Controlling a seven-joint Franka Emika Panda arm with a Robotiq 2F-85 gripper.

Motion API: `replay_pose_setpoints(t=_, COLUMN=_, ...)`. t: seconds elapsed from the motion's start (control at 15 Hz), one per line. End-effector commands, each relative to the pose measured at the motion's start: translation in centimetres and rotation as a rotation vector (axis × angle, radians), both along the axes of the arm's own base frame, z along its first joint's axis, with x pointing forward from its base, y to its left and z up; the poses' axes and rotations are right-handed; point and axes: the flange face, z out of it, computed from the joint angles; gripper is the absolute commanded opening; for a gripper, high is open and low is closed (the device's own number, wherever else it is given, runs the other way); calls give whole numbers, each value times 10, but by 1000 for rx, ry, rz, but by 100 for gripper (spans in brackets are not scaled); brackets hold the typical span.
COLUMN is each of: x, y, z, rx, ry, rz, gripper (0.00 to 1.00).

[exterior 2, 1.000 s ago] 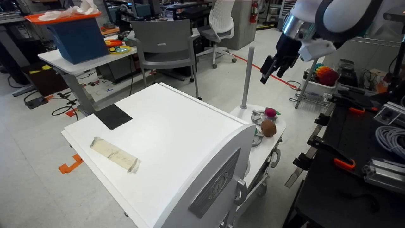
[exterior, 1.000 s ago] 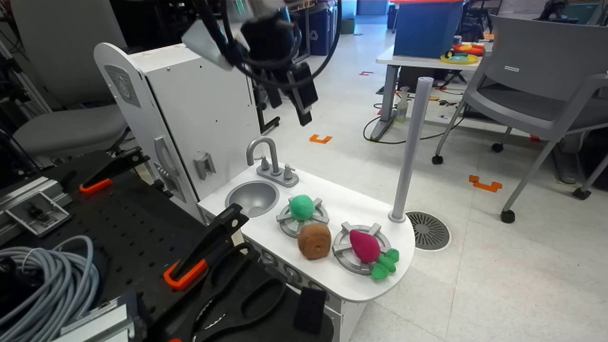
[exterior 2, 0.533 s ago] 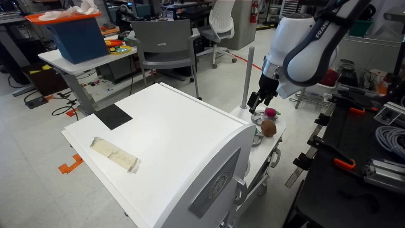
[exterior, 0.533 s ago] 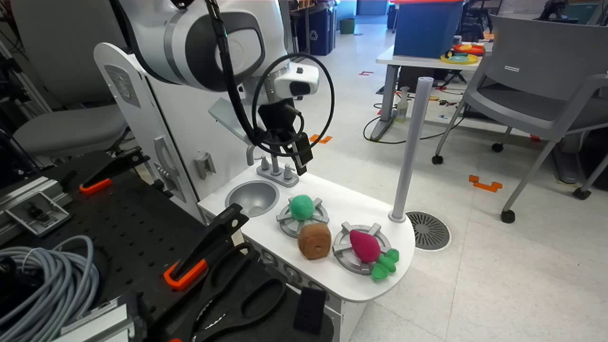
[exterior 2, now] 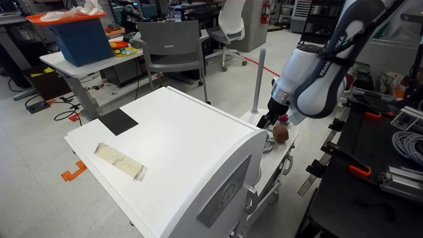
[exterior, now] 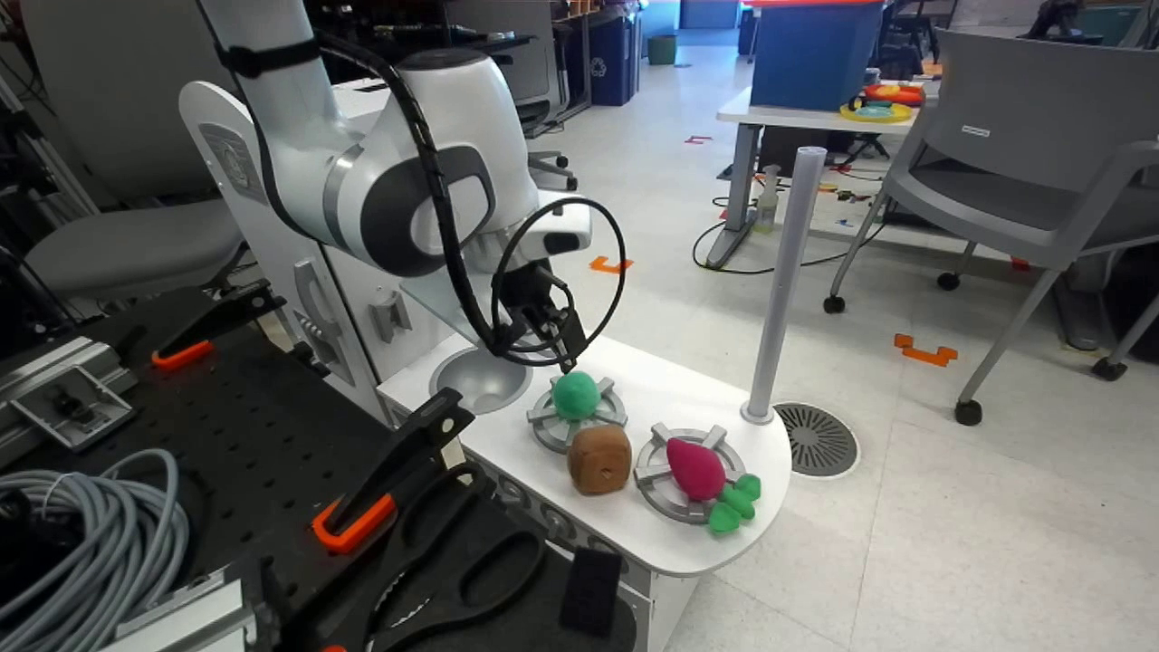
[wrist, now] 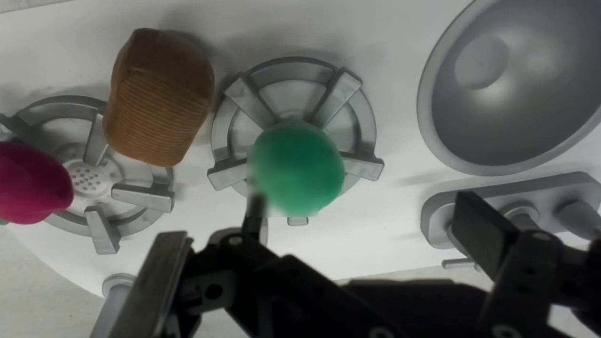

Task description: Put the green sponge in the sink

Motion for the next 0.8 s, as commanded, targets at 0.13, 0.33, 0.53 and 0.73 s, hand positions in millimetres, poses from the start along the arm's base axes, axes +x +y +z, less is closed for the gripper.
replay_pose_setpoints(t=0.13, x=27, y=-1, z=-38, rx=0, ry=-30, rz=5, gripper=100)
replay_pose_setpoints(t=0.33, x=39, y=-8, z=-58, rx=-60, ry=-54, rz=0, gripper=100)
replay_pose_setpoints(t=0.53, x=41, y=-21, z=-78, rx=-123, ry=-20, rz=-19, gripper=100)
replay_pose_setpoints(t=0.73, x=39, y=-19, z=-99, rx=-165, ry=33, rz=-26, gripper=65)
